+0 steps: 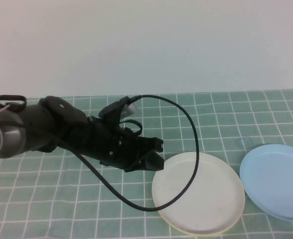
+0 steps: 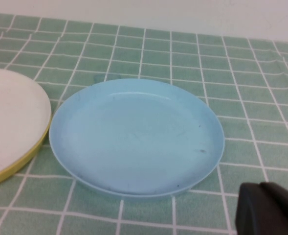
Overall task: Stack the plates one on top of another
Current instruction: Place the white plate on the yellow plate
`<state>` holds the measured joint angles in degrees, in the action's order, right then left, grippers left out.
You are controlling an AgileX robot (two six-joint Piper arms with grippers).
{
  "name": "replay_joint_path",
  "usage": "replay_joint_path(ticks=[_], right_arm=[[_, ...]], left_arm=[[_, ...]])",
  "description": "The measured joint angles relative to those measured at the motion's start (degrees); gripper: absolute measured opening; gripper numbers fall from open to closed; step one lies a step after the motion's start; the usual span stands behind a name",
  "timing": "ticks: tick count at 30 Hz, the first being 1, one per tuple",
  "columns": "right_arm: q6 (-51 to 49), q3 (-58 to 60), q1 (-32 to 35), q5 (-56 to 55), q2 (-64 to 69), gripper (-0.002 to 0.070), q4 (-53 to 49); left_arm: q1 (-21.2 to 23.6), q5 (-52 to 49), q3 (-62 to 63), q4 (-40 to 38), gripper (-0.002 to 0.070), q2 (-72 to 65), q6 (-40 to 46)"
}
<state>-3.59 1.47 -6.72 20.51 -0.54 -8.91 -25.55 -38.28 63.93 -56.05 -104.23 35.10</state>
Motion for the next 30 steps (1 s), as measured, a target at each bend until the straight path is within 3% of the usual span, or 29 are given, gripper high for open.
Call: replay_joint_path(ticks=[13,17,24,30], right_arm=[[0.00,0.00,0.00,0.00,0.00,-0.0002,0.00],[0.00,0.00,0.00,0.00,0.00,-0.0002,0.00],[0.00,0.00,0.00,0.00,0.00,-0.0002,0.00],[0.00,0.00,0.00,0.00,0.00,-0.0002,0.00]], left_arm=[[-1.07,-7.67,0.00,1.40,0.0000,17.80,-2.55],[-5.10,-8.93,0.00,3.66,0.0000,23.66,-6.27],[-16.91,-6.93,-1.68,13.47,0.0000,31.34,-13.21],[-18.91,-8.27,-1.68,12.67,0.0000,32.25,-12.87]])
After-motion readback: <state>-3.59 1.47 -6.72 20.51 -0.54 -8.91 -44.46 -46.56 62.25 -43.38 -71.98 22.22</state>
